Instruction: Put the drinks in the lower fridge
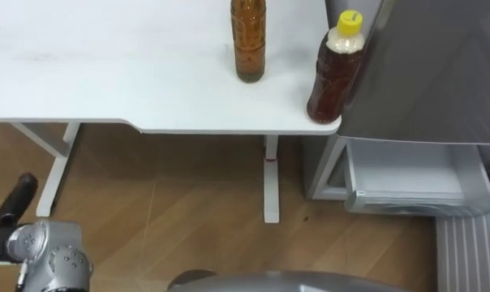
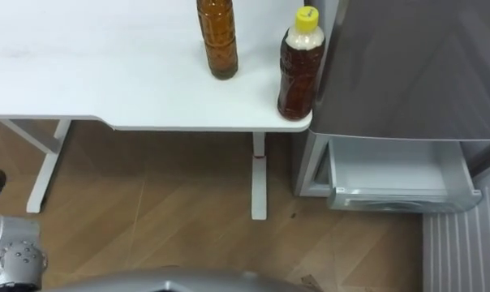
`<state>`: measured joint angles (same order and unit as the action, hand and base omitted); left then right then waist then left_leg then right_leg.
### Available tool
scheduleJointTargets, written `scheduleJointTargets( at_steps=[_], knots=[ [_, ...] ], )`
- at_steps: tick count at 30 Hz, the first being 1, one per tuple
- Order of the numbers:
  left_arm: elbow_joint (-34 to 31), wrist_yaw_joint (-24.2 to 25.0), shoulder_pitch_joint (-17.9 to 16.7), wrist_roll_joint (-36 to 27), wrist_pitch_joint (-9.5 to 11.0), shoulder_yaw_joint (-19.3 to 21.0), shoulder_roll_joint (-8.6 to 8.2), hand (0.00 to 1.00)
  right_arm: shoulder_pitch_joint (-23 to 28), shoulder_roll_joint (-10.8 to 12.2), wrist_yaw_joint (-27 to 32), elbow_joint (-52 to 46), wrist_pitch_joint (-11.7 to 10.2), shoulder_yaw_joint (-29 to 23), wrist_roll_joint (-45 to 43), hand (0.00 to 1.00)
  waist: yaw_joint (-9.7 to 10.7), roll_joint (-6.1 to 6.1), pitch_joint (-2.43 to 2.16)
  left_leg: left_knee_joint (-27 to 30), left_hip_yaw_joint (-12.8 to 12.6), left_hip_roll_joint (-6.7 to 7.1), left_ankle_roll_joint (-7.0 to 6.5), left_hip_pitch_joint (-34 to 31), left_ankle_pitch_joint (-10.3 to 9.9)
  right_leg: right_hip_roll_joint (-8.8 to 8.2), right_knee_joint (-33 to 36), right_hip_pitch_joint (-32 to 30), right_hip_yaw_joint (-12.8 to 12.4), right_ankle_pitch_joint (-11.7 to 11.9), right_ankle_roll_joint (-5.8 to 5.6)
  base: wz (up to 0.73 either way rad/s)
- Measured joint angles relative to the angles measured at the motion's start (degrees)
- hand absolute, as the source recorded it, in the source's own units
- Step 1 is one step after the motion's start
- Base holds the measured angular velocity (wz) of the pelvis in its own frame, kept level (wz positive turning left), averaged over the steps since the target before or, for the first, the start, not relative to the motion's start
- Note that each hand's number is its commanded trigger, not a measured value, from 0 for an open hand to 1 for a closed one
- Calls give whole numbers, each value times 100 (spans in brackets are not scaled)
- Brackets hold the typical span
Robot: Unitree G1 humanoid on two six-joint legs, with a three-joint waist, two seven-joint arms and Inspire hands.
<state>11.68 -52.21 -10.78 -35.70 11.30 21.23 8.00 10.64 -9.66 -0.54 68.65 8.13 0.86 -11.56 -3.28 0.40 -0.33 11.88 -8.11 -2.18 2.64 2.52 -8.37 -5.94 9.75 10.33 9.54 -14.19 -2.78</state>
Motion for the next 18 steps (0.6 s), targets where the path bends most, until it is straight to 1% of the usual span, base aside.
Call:
scheduleJointTargets(
  at_steps=[1, 3, 4, 5, 6, 7, 8, 9, 12, 14, 16, 18],
  knots=[
    [-97, -22, 0, 182, 1, -2, 0, 0, 1, 0, 2, 0, -2, 3, -2, 0, 1, -2, 0, 0, 7, 2, 0, 3, 0, 0, -2, 5, 8, 0, 0, 3],
    [-531, -65, 4, 887, 8, -7, 2, 0, -1, 0, 1, 14, -10, 18, -15, 0, -4, -13, 5, 0, 26, 3, 0, 7, 0, 3, -3, 6, 0, -1, 0, 0],
    [-622, -59, 7, 1055, 13, -7, 9, 0, 0, 0, -2, 24, -18, 12, -18, 0, 1, -13, 6, -1, 26, 4, 0, 10, 0, 4, -4, 6, -6, -1, 0, 0],
    [-776, -23, 18, 1400, 16, -6, 42, 0, -3, 1, -20, 53, -71, 9, -20, 0, 8, -17, 8, -2, 32, 6, 0, 11, 0, 3, -4, 7, -3, -1, 0, 0],
    [-865, 16, 25, 1526, 18, -5, 66, 0, -3, 2, -29, 66, -94, 5, -21, 0, 12, -22, 11, -2, 41, 10, 0, 10, 0, 3, -4, 8, 0, -1, 0, 0],
    [-1130, 112, 28, 1679, 18, -4, 102, 0, -2, 4, -62, 80, -123, -1, -20, 0, 29, -43, 17, -2, 57, 15, -1, 12, 1, 3, -10, 23, 3, -1, 0, 6],
    [-1383, 191, 29, 1773, 20, -5, 152, 0, -4, 12, -96, 88, -142, -4, -11, 0, 77, -65, 33, 7, 77, 21, -1, 21, 1, 2, -28, 60, 27, -1, 0, 12],
    [-1645, 273, 30, 1777, 24, -5, 192, 0, -28, 23, -96, 138, -197, -3, -3, 0, 143, -84, 40, 32, 89, 26, -1, 8, 1, 0, -34, 77, 57, -2, -1, 10],
    [-2152, 476, 28, 1774, 27, -64, 202, 0, -26, 17, -155, 146, -234, -2, -2, 0, 177, -92, 43, 34, 93, 27, -1, -1, 1, 1, -58, 80, 63, -1, -1, 2],
    [-2600, 672, 46, 1778, 27, -197, 208, 0, -28, 15, -211, 143, -229, -1, 1, 0, 222, -82, 41, 44, 96, 27, -1, -21, 1, 1, -84, 75, 65, 3, -1, 0],
    [-2764, 825, 146, 1780, 27, -318, 222, 0, -36, 4, -219, 135, -225, -2, -8, 0, 224, -68, 40, 55, 93, 28, -2, -41, 0, 1, -87, 62, 68, 3, -1, 0],
    [-2880, 1140, 238, 1778, 26, -442, 225, 0, -44, -4, -231, 121, -226, -2, -73, 0, 240, -56, 36, 68, 92, 28, -3, -49, -1, 2, -90, 60, 64, 3, -1, 0]
  ],
)
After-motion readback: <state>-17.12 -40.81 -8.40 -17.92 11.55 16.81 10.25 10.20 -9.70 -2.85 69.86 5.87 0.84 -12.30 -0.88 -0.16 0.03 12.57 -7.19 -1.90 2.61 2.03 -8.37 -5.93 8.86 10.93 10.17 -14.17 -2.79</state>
